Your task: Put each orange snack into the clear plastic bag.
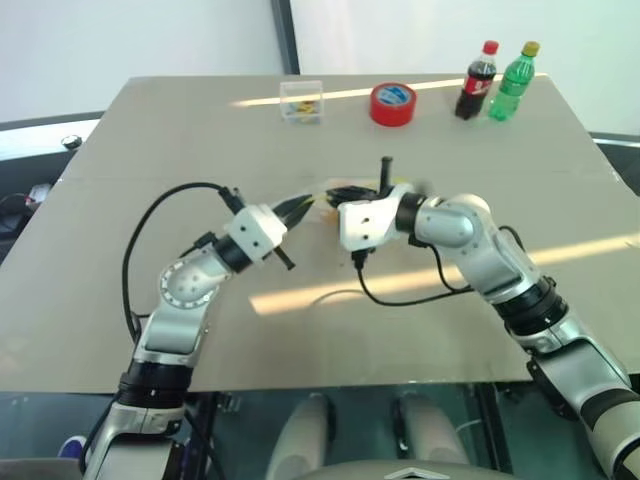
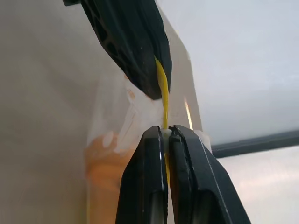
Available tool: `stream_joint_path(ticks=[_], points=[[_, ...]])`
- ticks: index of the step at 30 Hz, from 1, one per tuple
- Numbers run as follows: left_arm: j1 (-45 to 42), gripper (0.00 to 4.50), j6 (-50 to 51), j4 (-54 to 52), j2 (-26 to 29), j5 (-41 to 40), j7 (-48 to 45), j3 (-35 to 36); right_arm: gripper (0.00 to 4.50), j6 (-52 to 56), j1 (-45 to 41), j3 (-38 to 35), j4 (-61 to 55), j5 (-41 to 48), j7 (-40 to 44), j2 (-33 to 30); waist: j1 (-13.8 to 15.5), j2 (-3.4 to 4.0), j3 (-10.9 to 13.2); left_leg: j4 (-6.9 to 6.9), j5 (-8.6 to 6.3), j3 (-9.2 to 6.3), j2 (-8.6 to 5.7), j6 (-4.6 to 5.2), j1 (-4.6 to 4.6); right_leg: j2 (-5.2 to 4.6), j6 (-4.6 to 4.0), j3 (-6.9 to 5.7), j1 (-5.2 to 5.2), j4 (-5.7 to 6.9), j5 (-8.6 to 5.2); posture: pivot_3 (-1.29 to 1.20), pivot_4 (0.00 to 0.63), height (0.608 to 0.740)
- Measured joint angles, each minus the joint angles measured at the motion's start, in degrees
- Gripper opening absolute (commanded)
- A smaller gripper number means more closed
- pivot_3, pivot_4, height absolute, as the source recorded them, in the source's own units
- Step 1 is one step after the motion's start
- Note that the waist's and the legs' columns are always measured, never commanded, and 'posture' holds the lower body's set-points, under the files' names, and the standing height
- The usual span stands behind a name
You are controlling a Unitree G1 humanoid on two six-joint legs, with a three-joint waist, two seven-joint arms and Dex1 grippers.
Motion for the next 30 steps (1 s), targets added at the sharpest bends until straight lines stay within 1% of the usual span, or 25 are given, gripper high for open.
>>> stream_joint_path(ticks=[3, 7, 20, 30], points=[[-0.1, 0.0, -0.4, 0.8, 0.6, -0.4, 0.0, 0.2, 0.04, 3.5, 1.1, -0.9, -0.3, 0.2, -0.6, -0.4, 0.0, -0.01, 0.0, 0.0, 0.0, 0.0, -0.01, 0.0, 0.0, 0.0, 0.0, 0.0, 0.0, 0.01, 0.0, 0.0, 0.15, 0.74], [-0.1, 0.0, -0.8, 2.1, 1.0, -1.1, 0.0, 0.6, 0.04, 6.3, 2.1, -2.5, 0.3, 0.2, -1.5, -2.7, 0.0, -0.01, 0.0, 0.01, -0.02, 0.01, -0.01, 0.04, -0.01, -0.01, 0.0, 0.0, 0.0, 0.01, 0.0, 0.0, 0.15, 0.74], [-1.5, 0.0, -1.6, 4.9, 2.0, -2.7, 0.0, 1.9, 0.04, 6.0, 3.3, -3.0, 4.7, 0.2, -5.9, -9.0, 0.0, -0.01, 0.0, 0.0, -0.04, 0.03, -0.01, 0.06, 0.0, 0.0, 0.0, 0.01, 0.0, 0.01, 0.0, 0.0, 0.15, 0.74], [-3.0, 0.0, -1.7, 6.3, 2.0, -3.2, 0.0, 2.0, 0.04, 6.7, 3.7, -5.0, 3.9, 0.8, -5.9, -10.7, 0.0, -0.01, 0.0, 0.01, -0.04, 0.04, -0.01, 0.07, -0.01, 0.0, 0.0, 0.01, 0.0, 0.01, 0.0, 0.0, 0.15, 0.74]])
